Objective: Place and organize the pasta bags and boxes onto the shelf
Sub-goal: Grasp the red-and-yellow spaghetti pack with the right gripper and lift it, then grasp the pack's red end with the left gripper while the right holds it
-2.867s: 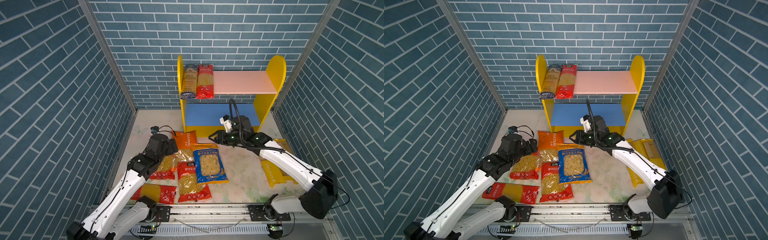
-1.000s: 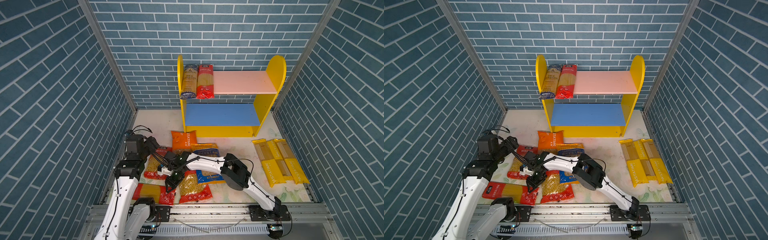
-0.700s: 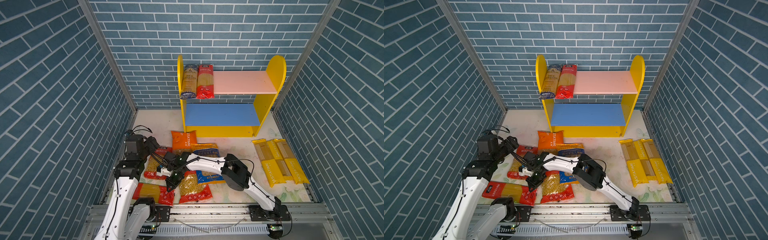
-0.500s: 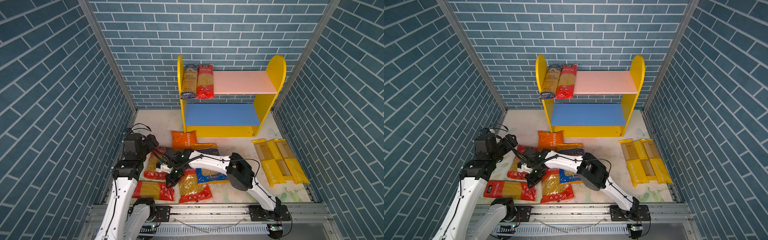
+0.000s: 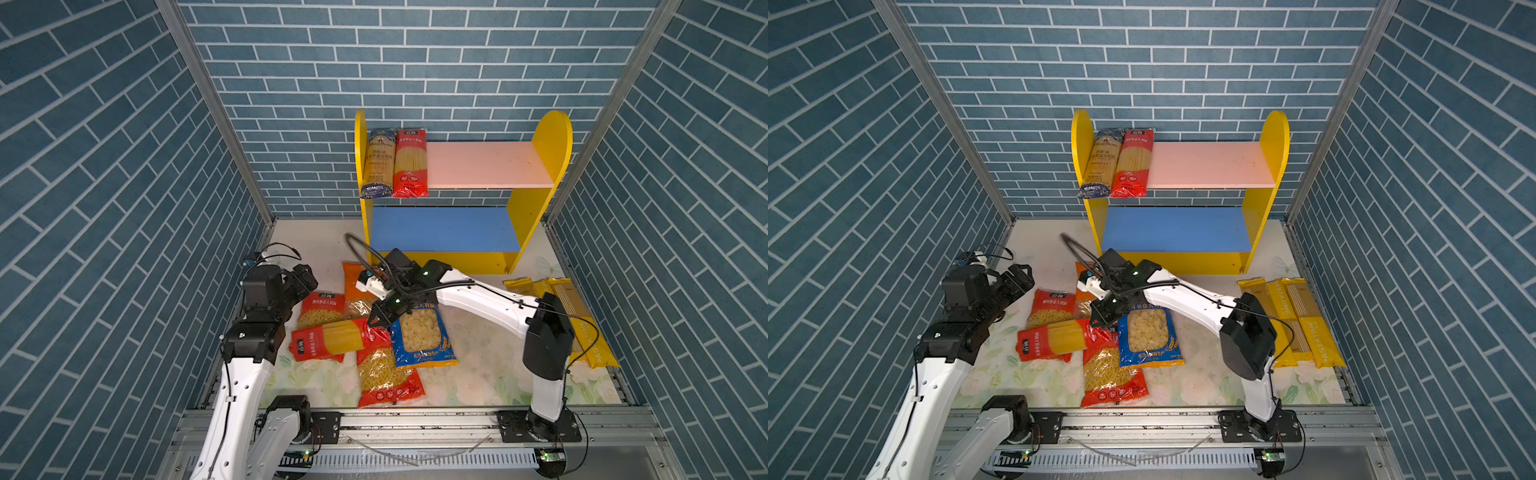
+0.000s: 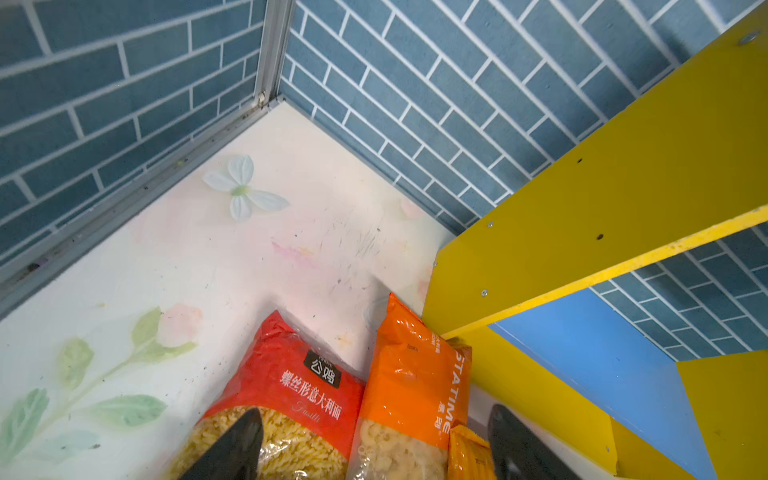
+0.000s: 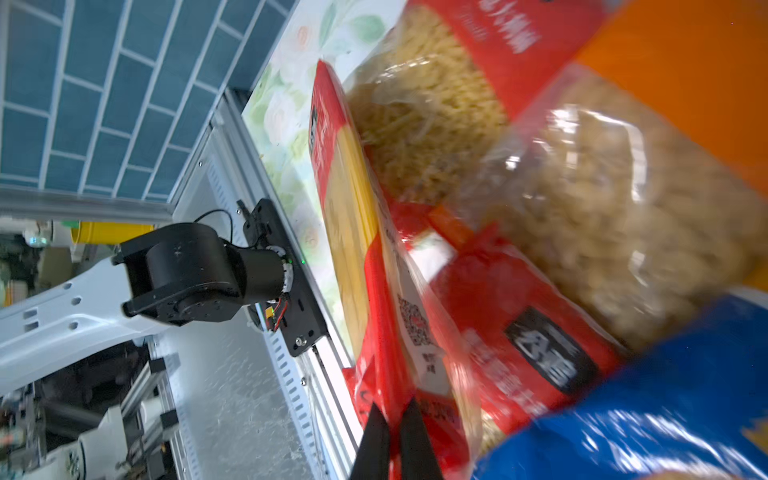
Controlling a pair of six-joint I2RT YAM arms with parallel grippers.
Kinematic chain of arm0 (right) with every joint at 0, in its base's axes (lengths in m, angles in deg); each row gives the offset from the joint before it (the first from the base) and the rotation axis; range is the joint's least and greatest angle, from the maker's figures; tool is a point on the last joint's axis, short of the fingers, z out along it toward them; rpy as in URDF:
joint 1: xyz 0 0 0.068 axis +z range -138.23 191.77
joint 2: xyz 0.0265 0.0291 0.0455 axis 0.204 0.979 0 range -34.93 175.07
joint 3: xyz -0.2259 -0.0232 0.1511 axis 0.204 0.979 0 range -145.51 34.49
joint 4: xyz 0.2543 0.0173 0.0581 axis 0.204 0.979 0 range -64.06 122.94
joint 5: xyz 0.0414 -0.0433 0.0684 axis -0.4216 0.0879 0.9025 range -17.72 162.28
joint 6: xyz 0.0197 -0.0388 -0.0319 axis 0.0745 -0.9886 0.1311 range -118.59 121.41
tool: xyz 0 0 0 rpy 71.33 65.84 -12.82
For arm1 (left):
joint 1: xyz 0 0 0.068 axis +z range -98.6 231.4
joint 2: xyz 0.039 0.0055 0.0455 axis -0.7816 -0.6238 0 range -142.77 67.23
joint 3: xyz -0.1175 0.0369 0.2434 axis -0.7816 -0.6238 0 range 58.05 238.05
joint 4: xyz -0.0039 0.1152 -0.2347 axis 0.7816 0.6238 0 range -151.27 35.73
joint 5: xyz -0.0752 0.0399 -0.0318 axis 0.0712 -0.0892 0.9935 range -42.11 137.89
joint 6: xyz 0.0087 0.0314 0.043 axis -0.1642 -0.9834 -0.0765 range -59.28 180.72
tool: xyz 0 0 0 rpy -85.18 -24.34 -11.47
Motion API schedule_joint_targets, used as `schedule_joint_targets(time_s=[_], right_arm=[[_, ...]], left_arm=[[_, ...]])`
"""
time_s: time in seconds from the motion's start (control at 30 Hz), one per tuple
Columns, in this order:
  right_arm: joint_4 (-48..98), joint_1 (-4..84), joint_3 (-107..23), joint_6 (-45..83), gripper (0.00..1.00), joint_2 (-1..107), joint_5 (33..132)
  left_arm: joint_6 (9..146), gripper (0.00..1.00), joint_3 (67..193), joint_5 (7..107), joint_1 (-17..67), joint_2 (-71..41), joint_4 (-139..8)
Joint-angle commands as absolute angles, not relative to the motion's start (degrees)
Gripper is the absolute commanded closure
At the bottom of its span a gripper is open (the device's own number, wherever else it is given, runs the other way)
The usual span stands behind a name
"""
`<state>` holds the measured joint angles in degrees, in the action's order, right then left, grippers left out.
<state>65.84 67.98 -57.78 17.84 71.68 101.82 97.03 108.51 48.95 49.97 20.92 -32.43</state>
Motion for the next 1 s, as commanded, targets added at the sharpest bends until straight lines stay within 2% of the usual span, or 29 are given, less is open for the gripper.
schedule_joint_targets(time_s=[0.0, 0.27, 0.37, 0.4, 0.47, 0.57, 0.73, 0.97], right_arm=[[62.53, 63.96, -49.53, 19.03, 1.00, 63.33, 97.63], [60.09, 58.84, -29.99, 24.89, 1.00, 50.34, 96.12], [57.03, 57.09, -24.41, 27.34, 1.00, 47.77, 100.62], [56.37, 56.84, -23.36, 27.66, 0.95, 47.42, 101.69], [54.98, 56.59, -22.65, 27.87, 0.75, 47.11, 103.75], [52.28, 54.53, -23.09, 28.13, 0.59, 48.08, 108.70], [51.30, 50.48, -25.89, 27.53, 0.51, 54.04, 113.11], [51.10, 50.81, -29.15, 28.19, 0.49, 62.24, 116.93]], left_arm=[[98.19, 0.15, 106.98, 49.80, 47.58, 20.36, -33.52], [98.60, 0.15, 104.54, 47.88, 37.08, 15.51, -38.82], [98.61, 0.15, 104.18, 47.89, 34.24, 14.19, -39.47], [98.59, 0.15, 103.95, 47.89, 33.45, 13.95, -39.68], [98.66, 0.15, 103.21, 48.04, 31.66, 13.63, -39.74], [99.18, 0.18, 101.47, 49.25, 28.99, 13.68, -39.65], [101.44, 0.23, 96.97, 48.87, 20.72, 13.91, -40.87], [107.79, 0.32, 89.08, 45.54, 11.77, 16.02, -41.52]])
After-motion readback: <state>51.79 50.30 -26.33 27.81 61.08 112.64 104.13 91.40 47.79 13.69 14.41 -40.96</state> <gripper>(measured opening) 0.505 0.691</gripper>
